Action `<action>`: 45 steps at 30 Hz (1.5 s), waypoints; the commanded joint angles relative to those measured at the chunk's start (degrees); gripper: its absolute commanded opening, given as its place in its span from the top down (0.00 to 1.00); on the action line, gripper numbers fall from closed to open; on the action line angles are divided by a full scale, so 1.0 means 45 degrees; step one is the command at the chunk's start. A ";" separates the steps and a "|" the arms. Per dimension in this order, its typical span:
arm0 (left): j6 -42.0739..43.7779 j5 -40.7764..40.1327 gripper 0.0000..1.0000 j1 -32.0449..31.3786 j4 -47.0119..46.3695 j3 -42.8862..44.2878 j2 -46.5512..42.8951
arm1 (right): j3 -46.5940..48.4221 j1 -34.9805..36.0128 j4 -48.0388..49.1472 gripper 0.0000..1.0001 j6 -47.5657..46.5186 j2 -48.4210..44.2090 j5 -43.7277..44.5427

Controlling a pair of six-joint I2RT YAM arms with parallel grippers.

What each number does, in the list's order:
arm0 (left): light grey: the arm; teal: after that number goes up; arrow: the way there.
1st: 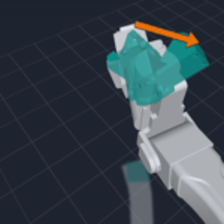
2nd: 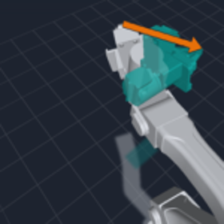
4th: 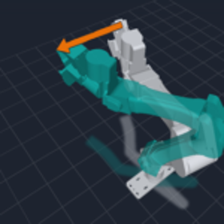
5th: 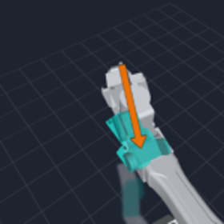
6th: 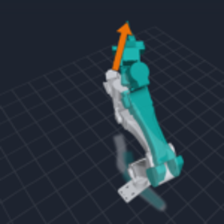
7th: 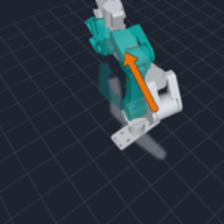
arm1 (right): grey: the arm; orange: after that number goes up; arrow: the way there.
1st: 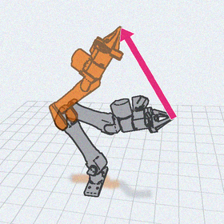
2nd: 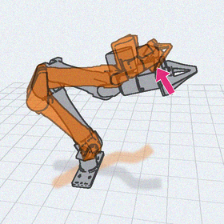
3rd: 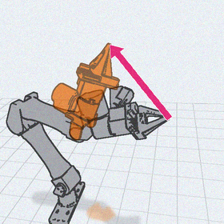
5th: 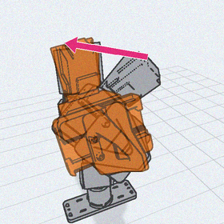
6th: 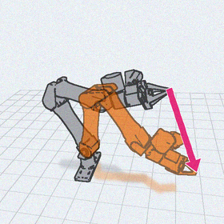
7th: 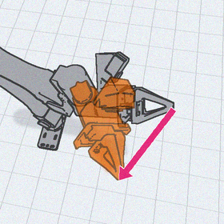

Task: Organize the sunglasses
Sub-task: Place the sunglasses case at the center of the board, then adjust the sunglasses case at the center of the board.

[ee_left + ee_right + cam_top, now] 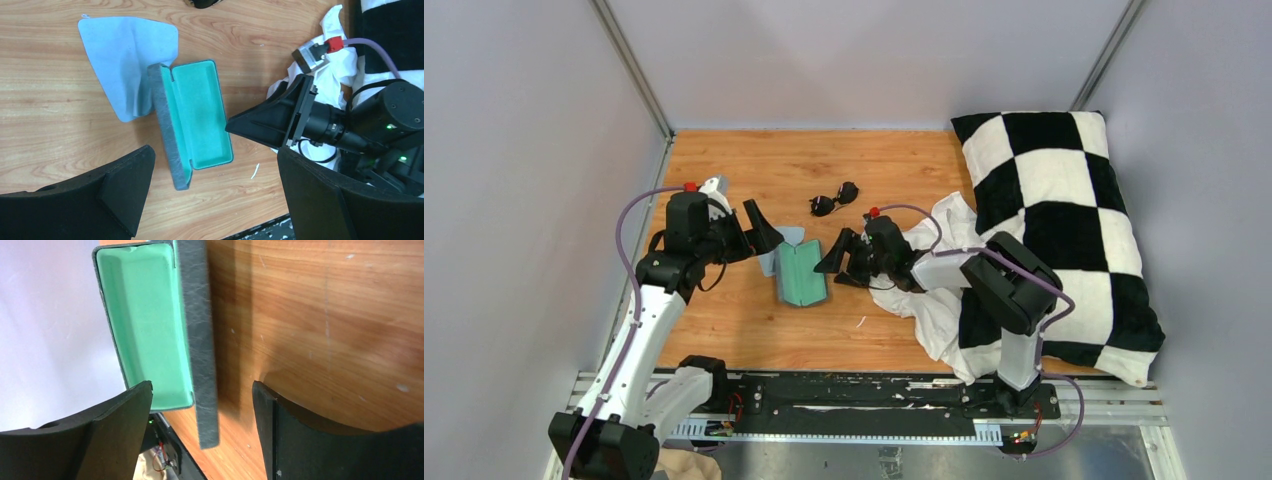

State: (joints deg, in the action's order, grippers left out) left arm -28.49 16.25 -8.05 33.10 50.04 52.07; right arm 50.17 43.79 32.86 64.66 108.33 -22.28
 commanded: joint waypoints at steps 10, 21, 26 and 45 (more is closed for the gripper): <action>0.0062 -0.0177 0.00 0.0052 -0.0037 -0.0162 0.0199 | 0.1664 -0.0010 -0.7698 0.22 -0.5535 -0.4481 0.3705; -0.0150 -0.1840 0.00 0.0052 0.0508 -0.0450 0.0484 | 0.1162 0.0500 -0.9121 0.33 -0.6661 -0.6544 0.3719; -0.0529 -0.2075 0.01 0.0052 0.0630 -0.0709 0.0514 | 0.2322 0.1414 -0.8886 0.36 -0.6455 -0.4646 0.2863; -0.0421 -0.1655 0.01 0.0052 0.0428 -0.1088 0.0325 | 0.5425 0.1851 -0.8800 0.43 -0.5912 0.0610 0.1574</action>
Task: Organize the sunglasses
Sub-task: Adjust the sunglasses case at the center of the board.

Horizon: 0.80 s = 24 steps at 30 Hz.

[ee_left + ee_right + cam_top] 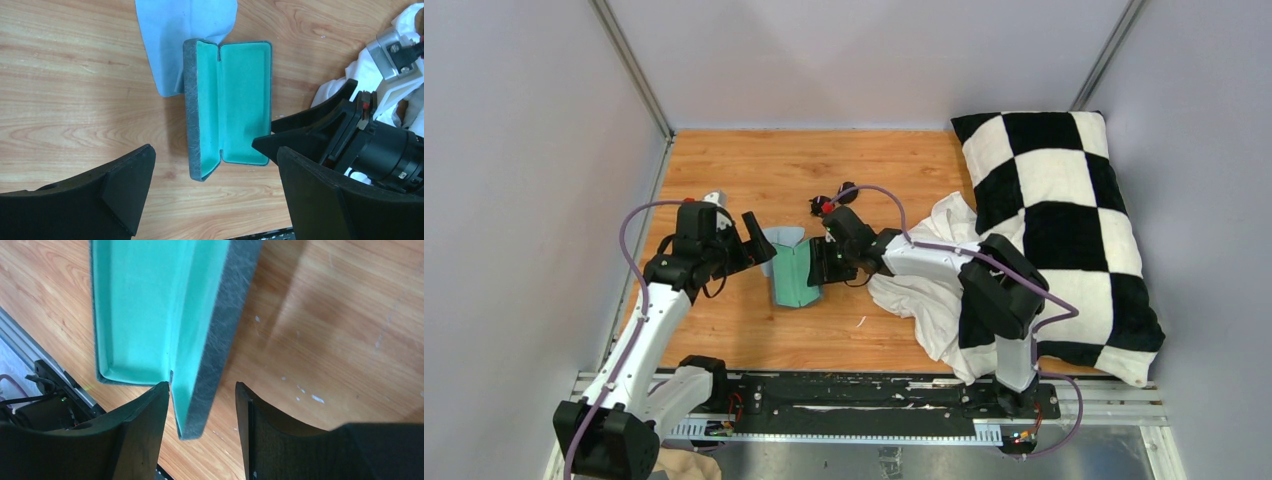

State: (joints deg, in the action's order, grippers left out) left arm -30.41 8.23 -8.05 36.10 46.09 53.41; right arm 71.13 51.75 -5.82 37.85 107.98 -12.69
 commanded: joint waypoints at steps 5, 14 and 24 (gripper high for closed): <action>0.0134 0.0222 0.01 0.0051 -0.0234 -0.0222 0.0047 | 0.0766 0.0083 0.0142 0.63 0.0431 0.1025 -0.0686; 0.0389 -0.0002 0.00 0.0052 0.0084 -0.0137 -0.0109 | 0.1526 0.0102 -0.2012 0.89 -0.1277 0.0224 0.1460; 0.0365 -0.0005 0.00 0.0052 0.0080 -0.0085 -0.0033 | 0.1996 0.0161 -0.4694 0.95 -0.3934 -0.0746 0.6730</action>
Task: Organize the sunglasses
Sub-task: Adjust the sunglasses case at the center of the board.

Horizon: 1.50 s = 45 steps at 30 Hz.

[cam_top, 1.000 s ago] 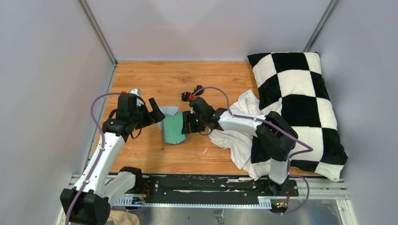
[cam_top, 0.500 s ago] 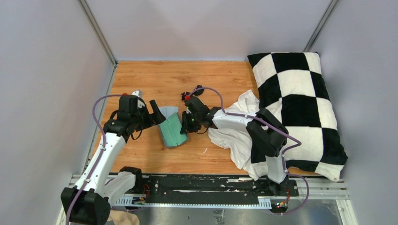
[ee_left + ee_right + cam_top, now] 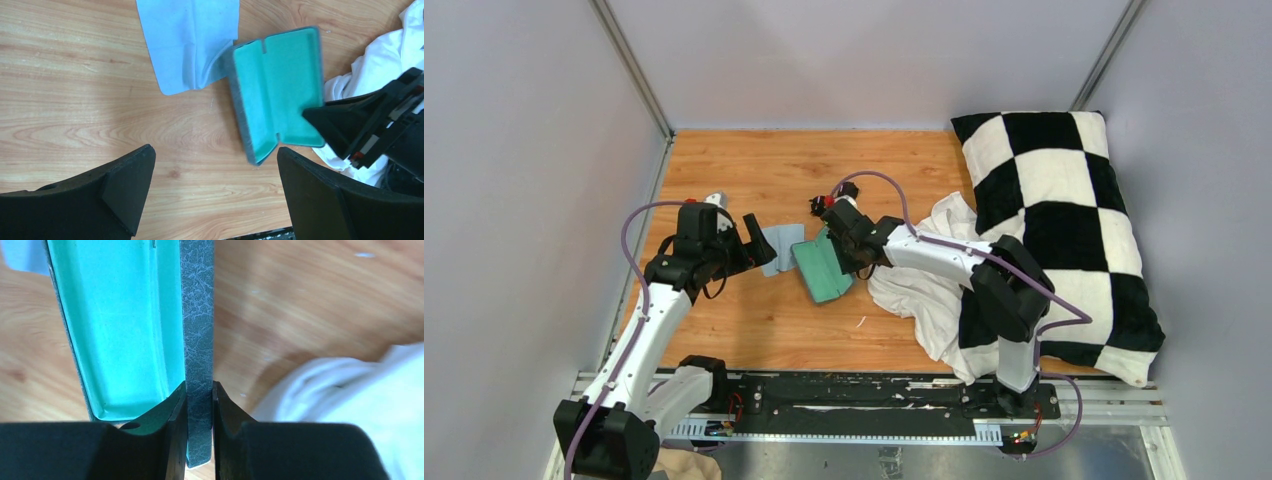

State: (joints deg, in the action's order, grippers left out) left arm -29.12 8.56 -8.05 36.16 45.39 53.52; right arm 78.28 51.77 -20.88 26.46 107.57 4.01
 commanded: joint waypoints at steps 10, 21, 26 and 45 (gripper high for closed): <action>-0.0004 0.0041 0.00 0.0052 0.0044 0.0008 -0.0084 | 0.1704 0.0156 -0.1932 0.94 -0.3563 0.0048 0.6526; -0.0015 0.0120 0.00 0.0052 0.0111 -0.0191 -0.0007 | 0.2079 0.0478 -0.1040 0.90 -0.6584 0.1085 0.6375; -0.0128 0.0233 0.00 0.0052 -0.0046 -0.0261 0.0024 | 0.2163 0.0644 -0.0991 0.66 -0.6951 0.1177 0.5877; -0.0207 0.0283 0.00 0.0052 0.0001 -0.0356 -0.0103 | 0.2372 0.0234 -0.1277 0.53 -0.5258 -0.0334 0.3699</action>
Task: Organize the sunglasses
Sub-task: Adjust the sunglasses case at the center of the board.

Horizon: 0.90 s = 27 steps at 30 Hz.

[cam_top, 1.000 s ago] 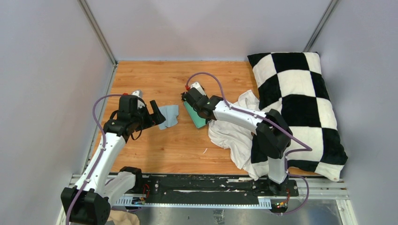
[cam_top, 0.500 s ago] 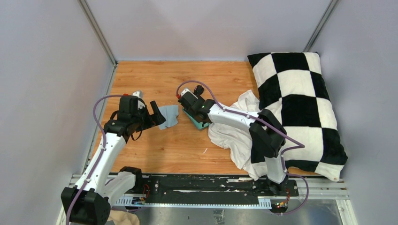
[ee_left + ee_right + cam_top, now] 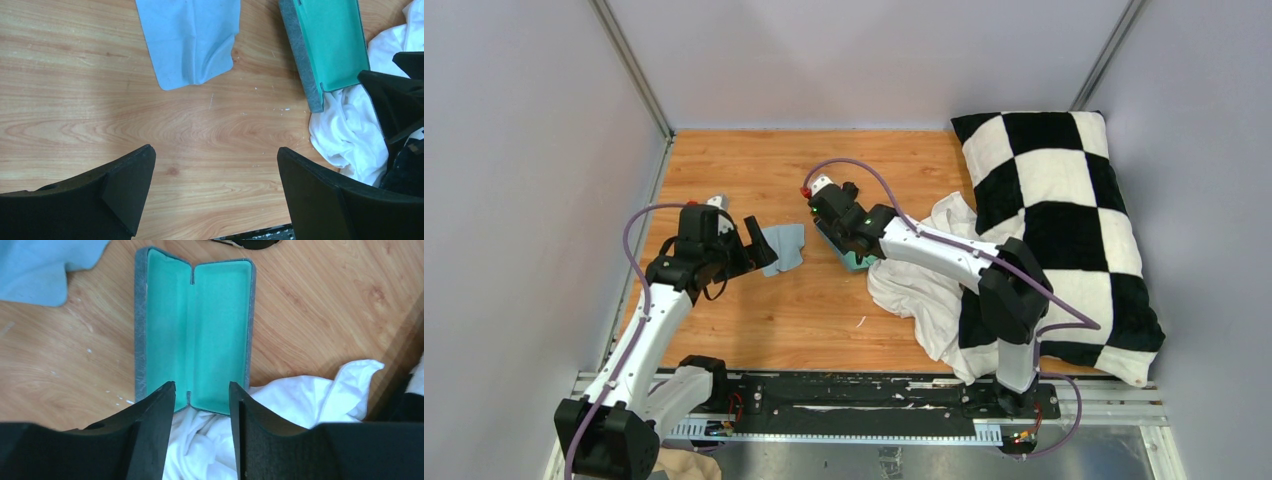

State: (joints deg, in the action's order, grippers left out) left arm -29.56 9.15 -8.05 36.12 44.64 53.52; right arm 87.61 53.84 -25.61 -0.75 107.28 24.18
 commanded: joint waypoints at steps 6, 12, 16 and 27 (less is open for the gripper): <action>-0.0048 0.0101 0.00 0.0052 0.0093 -0.0216 -0.0182 | 0.0572 -0.0465 -0.0247 0.95 0.1991 0.0792 -0.2332; 0.0103 -0.0042 0.00 0.0052 0.0218 -0.0228 -0.0287 | 0.0824 -0.0829 -0.0228 1.00 0.2565 0.1859 -0.3346; 0.0085 -0.0038 0.00 0.0052 0.0161 -0.0287 -0.0206 | 0.0949 -0.0833 -0.0179 1.00 0.2672 0.2473 -0.4256; 0.0090 0.0041 0.00 0.0052 0.0059 -0.0177 0.0002 | 0.1072 -0.0774 -0.0069 1.00 0.2624 0.2682 -0.4671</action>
State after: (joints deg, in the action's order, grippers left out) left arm -29.52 9.37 -8.05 36.27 44.07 53.17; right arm 90.41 50.37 -25.28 10.72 119.31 4.67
